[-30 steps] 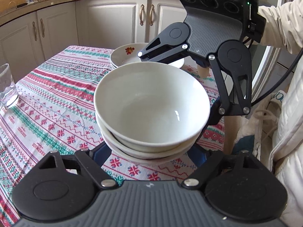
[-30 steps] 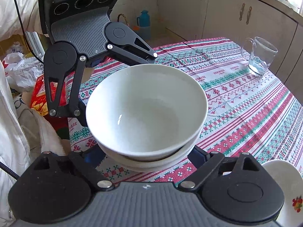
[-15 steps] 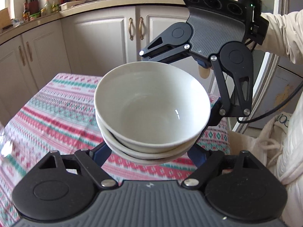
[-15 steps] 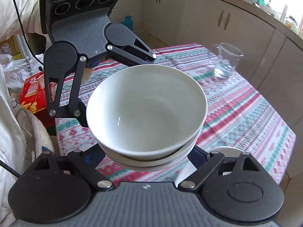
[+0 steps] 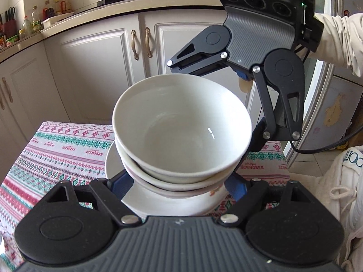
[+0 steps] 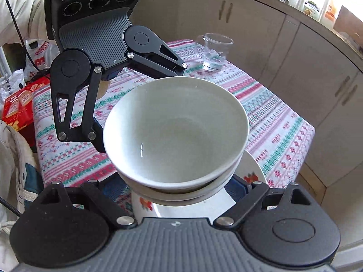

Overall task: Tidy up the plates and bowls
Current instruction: 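Lift the bowl stack with both grippers and carry it over the flower plates, then lower the bowl stack onto the flower plate stack with both grippers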

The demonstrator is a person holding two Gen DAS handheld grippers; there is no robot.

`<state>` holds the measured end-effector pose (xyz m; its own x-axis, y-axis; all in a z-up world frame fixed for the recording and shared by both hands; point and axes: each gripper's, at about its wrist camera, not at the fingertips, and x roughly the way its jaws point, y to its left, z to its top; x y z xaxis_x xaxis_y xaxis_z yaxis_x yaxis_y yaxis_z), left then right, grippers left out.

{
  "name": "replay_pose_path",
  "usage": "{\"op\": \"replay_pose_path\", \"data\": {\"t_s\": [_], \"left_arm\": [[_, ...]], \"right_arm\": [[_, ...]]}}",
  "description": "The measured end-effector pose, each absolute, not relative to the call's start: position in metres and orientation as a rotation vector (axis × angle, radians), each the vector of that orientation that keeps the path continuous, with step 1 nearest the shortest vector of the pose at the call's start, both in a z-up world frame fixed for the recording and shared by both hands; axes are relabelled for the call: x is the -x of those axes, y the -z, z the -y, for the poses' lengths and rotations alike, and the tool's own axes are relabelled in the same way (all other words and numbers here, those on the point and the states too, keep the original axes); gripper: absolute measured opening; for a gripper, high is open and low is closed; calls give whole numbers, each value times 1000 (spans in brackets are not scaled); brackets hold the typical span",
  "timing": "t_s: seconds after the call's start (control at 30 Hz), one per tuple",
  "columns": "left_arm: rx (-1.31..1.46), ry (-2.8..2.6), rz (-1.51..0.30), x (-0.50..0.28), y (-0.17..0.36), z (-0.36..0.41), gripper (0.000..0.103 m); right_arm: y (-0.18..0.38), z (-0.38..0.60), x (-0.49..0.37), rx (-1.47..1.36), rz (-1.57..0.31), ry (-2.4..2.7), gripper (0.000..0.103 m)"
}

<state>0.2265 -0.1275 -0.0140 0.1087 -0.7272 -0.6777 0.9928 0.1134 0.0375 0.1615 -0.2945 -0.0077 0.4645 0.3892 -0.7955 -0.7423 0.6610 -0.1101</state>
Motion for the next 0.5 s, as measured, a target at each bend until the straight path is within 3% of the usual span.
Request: {"op": "replay_pose_path", "data": {"t_s": [0.5], "left_arm": [[-576,1393,-621,-249,34,155,86]], "right_arm": [[32,326,-179,435,-875,-693,95]]}}
